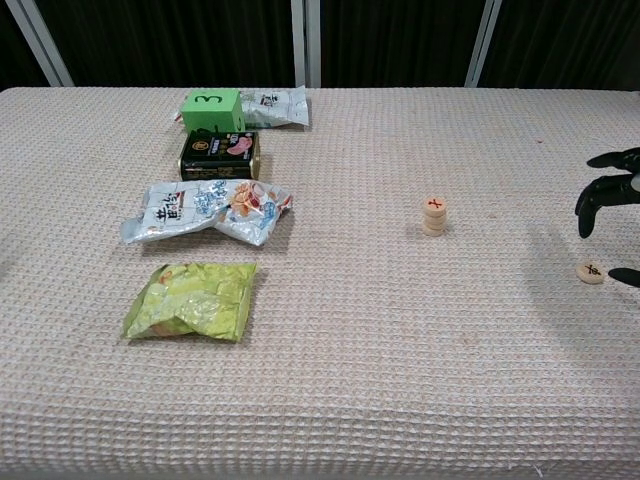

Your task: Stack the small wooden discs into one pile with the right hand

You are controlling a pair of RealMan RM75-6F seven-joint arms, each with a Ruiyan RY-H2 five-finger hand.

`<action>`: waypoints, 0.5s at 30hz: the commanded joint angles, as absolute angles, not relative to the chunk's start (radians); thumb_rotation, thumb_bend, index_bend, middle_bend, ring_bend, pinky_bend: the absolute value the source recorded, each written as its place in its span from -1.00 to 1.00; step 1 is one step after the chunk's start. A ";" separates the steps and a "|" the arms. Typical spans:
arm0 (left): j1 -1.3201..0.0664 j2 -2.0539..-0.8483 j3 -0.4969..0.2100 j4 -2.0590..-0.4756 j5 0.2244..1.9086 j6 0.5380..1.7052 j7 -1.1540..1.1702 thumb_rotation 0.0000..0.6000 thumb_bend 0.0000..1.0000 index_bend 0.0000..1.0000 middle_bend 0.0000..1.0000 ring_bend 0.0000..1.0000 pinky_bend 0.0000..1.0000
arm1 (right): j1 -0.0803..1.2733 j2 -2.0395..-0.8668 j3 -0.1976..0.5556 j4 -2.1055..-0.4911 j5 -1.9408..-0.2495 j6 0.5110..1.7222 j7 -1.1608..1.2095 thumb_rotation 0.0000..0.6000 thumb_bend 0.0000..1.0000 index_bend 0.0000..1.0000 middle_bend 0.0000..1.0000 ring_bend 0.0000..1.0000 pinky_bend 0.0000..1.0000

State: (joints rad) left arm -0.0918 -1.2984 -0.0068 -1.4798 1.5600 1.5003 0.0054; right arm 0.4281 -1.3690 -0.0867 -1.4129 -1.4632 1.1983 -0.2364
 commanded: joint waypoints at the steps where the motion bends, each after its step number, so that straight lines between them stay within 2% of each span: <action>1: -0.092 -1.295 -0.008 -1.487 1.560 1.502 0.011 1.00 -0.83 -0.50 -0.56 -0.66 -0.63 | 0.419 -1.401 -0.084 -1.356 -1.465 1.175 -0.209 1.00 -0.56 -0.15 -0.43 -1.00 -1.00; 15: -0.095 -1.292 -0.008 -1.492 1.553 1.493 0.018 1.00 -0.83 -0.50 -0.56 -0.66 -0.63 | 0.431 -1.440 -0.061 -1.293 -1.485 1.124 -0.177 1.00 -0.47 -0.13 -0.43 -1.00 -1.00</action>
